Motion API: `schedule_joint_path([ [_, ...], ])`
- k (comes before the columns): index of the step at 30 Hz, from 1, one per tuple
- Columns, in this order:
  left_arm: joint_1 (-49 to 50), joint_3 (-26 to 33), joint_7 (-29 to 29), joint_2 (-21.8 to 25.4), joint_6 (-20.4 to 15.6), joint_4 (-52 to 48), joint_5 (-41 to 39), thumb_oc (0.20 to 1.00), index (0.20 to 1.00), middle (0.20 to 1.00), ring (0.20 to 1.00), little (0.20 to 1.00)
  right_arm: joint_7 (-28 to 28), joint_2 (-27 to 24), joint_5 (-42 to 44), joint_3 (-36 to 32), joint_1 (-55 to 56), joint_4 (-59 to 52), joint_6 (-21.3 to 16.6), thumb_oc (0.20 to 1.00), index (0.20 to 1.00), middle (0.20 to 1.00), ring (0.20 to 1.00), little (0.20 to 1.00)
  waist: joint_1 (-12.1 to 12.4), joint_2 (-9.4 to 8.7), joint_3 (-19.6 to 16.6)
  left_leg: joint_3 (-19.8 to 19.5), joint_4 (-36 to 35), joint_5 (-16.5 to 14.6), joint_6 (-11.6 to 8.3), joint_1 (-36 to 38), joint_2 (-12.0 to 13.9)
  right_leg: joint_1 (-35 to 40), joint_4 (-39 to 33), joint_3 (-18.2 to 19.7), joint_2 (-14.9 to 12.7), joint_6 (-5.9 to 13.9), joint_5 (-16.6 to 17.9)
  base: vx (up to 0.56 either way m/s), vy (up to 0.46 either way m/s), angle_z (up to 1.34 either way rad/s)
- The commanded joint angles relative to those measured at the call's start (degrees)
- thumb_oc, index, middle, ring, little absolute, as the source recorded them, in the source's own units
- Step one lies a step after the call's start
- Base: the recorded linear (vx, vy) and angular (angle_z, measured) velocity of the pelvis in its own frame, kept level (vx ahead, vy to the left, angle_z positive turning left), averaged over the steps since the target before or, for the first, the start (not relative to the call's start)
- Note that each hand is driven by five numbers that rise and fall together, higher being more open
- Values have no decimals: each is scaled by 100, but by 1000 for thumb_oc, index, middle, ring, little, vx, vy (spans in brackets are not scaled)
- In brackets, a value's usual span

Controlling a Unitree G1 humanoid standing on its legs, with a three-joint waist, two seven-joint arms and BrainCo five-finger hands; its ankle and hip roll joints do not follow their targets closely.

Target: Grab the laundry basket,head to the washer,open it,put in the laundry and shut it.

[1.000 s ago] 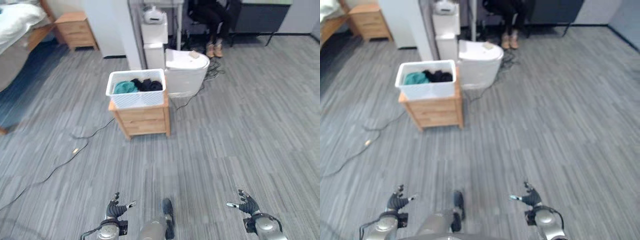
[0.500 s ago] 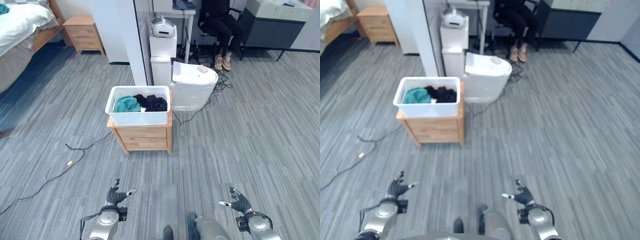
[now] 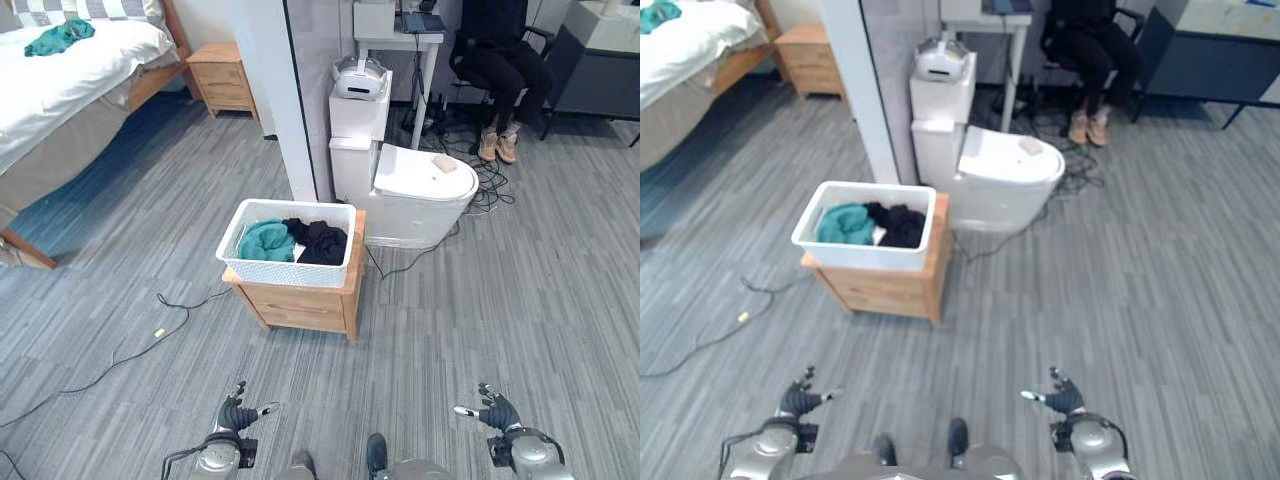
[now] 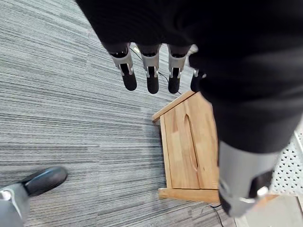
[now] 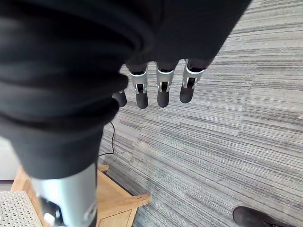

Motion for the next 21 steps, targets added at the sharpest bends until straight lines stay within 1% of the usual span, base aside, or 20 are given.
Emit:
schedule_joint_path([
  [1,-143,157,160,261,-139,-202,-176,1000,1000,1000,1000,1000,-200,-127,111,-37,30,-252,-122,1000,1000,1000,1000,1000,87,-158,115,-368,-49,670,-26,-354,61,138,1006,267,-415,618,-1227,576,421,-24],
  [2,-154,188,233,246,-156,-191,-240,1000,1000,1000,1000,1000,-228,-122,117,-63,44,-234,-119,1000,1000,1000,1000,1000,164,-166,135,-525,-287,816,-116,-616,207,350,998,419,-481,663,-1349,258,199,-17],
  [3,-152,187,234,248,-156,-191,-240,1000,1000,1000,1000,1000,-228,-120,117,-63,46,-235,-118,1000,1000,1000,1000,1000,164,-180,142,-520,-294,814,-115,-597,193,363,1003,419,-496,666,-1363,396,322,-33],
  [4,-136,222,247,256,-172,-185,-278,1000,1000,1000,1000,1000,-213,-137,105,-84,70,-237,-103,1000,1000,1000,1000,1000,206,-188,145,-592,-276,871,-155,-696,252,506,1019,533,-559,701,-1428,434,387,-44],
  [5,-74,278,206,249,-195,-168,-264,1000,1000,1000,1000,1000,-158,-111,61,-155,139,-227,-98,1000,1000,1000,1000,1000,237,-149,36,-612,-212,928,-183,-641,287,709,1011,643,-678,808,-1492,582,528,-45],
  [6,-82,277,190,269,-185,-157,-228,1000,1000,1000,1000,1000,-137,-86,59,-198,164,-158,-96,1000,1000,1000,1000,1000,261,-185,-11,-593,-10,880,-178,-771,232,804,1033,687,-811,867,-1449,441,408,-40],
  [7,-81,276,190,271,-185,-157,-228,1000,1000,1000,1000,1000,-136,-83,59,-198,164,-157,-97,1000,1000,1000,1000,1000,260,-195,-17,-591,13,865,-174,-784,221,804,1031,685,-823,872,-1453,250,246,-41],
  [9,-113,281,179,342,-187,-135,-205,1000,1000,1000,1000,1000,-119,-33,62,-200,116,-85,-86,1000,1000,1000,1000,1000,293,-258,-57,-521,461,691,-101,-818,84,667,1261,781,-1034,1000,-1236,239,287,-38],
  [10,-137,292,164,369,-193,-107,-207,1000,1000,1000,1000,1000,-100,9,103,-202,79,-124,-86,1000,1000,1000,1000,1000,299,-301,-79,-424,617,551,-32,-799,10,564,1400,805,-1125,1063,-1080,271,361,-37],
  [11,-209,277,192,446,-200,-43,-140,1000,1000,1000,1000,1000,-87,45,191,-212,9,-163,-120,1000,1000,1000,1000,1000,301,-362,-69,-275,733,395,50,-750,-59,464,1652,867,-1240,1126,-719,219,313,-38],
  [12,-219,287,224,490,-208,-7,-101,1000,1000,1000,1000,1000,-72,88,222,-185,-46,-229,-120,1000,1000,1000,1000,1000,279,-352,-57,-185,765,278,128,-678,-76,276,1941,853,-1309,1124,-517,206,319,-48],
  [13,-242,287,250,529,-206,19,-53,1000,1000,1000,1000,1000,-72,121,227,-127,-140,-247,-132,1000,1000,1000,1000,1000,305,-341,-47,-47,780,171,195,-593,-92,77,2182,799,-1391,1117,-313,180,297,-50],
  [15,-210,320,296,591,-203,1,16,1000,1000,1000,1000,1000,-75,147,168,-25,-253,-284,-146,1000,1000,1000,1000,1000,339,-276,-37,144,744,-31,312,-281,-196,-182,2374,424,-1562,1056,-71,212,307,-73],
  [16,-192,330,303,612,-201,-19,46,1000,1000,1000,1000,1000,-73,136,130,12,-281,-280,-137,1000,1000,1000,1000,1000,329,-250,-47,201,703,-90,345,-146,-262,-288,2324,258,-1535,1027,-56,245,270,-68],
  [17,-160,341,282,606,-201,-33,47,1000,1000,1000,1000,1000,-59,123,104,55,-291,-277,-126,1000,1000,1000,1000,1000,296,-229,-35,204,645,-141,378,14,-345,-366,2235,145,-1409,988,-170,365,304,-43],
  [18,-136,400,263,579,-203,42,-11,1000,1000,1000,1000,1000,-43,96,73,98,-307,-239,-125,1000,1000,1000,1000,1000,226,-179,-2,181,501,-219,425,319,-484,-652,2143,-46,-1031,954,-436,284,209,-29],
  [19,-138,401,263,578,-204,43,-11,1000,1000,1000,1000,1000,-43,95,73,98,-309,-239,-125,1000,1000,1000,1000,1000,224,-175,-10,179,494,-208,424,309,-481,-660,2132,-49,-1027,952,-424,328,194,-19],
  [20,-130,446,255,538,-183,84,-109,1000,1000,1000,1000,1000,-49,97,69,138,-325,-219,-128,1000,1000,1000,1000,1000,183,-179,33,158,388,-285,452,521,-611,-803,1881,-401,-785,907,-585,190,64,1],
  [21,-128,471,267,512,-176,147,-119,1000,1000,1000,1000,1000,-63,95,64,155,-327,-210,-138,1000,1000,1000,1000,1000,173,-185,47,142,335,-305,453,629,-664,-841,1746,-602,-722,858,-616,194,63,15],
])
